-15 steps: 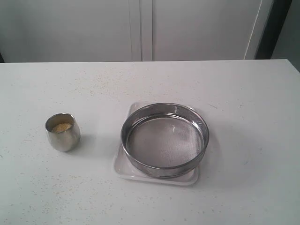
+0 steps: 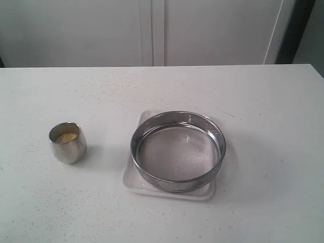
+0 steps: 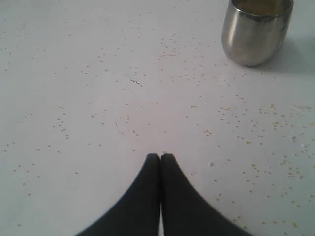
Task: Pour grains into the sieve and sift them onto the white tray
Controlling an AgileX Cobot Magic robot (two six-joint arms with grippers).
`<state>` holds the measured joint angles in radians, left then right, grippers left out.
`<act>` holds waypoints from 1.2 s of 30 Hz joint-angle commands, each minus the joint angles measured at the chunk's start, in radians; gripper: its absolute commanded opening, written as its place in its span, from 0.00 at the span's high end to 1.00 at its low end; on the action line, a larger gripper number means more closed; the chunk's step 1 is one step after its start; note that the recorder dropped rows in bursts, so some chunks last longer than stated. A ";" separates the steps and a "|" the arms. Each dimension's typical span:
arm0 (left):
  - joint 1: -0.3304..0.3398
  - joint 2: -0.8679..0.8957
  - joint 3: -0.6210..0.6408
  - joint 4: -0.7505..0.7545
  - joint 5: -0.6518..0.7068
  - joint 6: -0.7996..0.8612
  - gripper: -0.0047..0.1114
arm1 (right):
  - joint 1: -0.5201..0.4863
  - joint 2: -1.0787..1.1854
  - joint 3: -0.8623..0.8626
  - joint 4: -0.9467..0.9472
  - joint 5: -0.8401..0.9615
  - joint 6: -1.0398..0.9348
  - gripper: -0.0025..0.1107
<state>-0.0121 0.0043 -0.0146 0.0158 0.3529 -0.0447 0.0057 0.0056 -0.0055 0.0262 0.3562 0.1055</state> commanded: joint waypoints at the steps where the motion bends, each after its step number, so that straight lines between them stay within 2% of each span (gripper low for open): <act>1: -0.001 -0.004 0.006 -0.006 0.008 -0.002 0.96 | -0.006 -0.006 0.006 0.003 -0.014 0.003 0.98; 4: -0.001 -0.004 0.006 -0.006 -0.019 -0.002 0.96 | -0.006 -0.006 0.006 0.003 -0.014 0.003 0.98; 10: -0.001 -0.004 0.006 -0.006 -0.329 -0.002 0.96 | -0.006 -0.006 0.006 0.003 -0.014 0.003 0.98; 14: -0.001 -0.004 0.006 -0.006 -0.491 -0.002 0.96 | -0.006 -0.006 0.006 0.003 -0.014 0.003 0.98; 36: -0.001 -0.004 0.006 -0.006 -0.518 -0.002 0.96 | -0.006 -0.006 0.006 0.003 -0.014 0.003 0.98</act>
<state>-0.0121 0.0043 -0.0103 0.0158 -0.1451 -0.0447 0.0057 0.0056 -0.0055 0.0262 0.3562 0.1055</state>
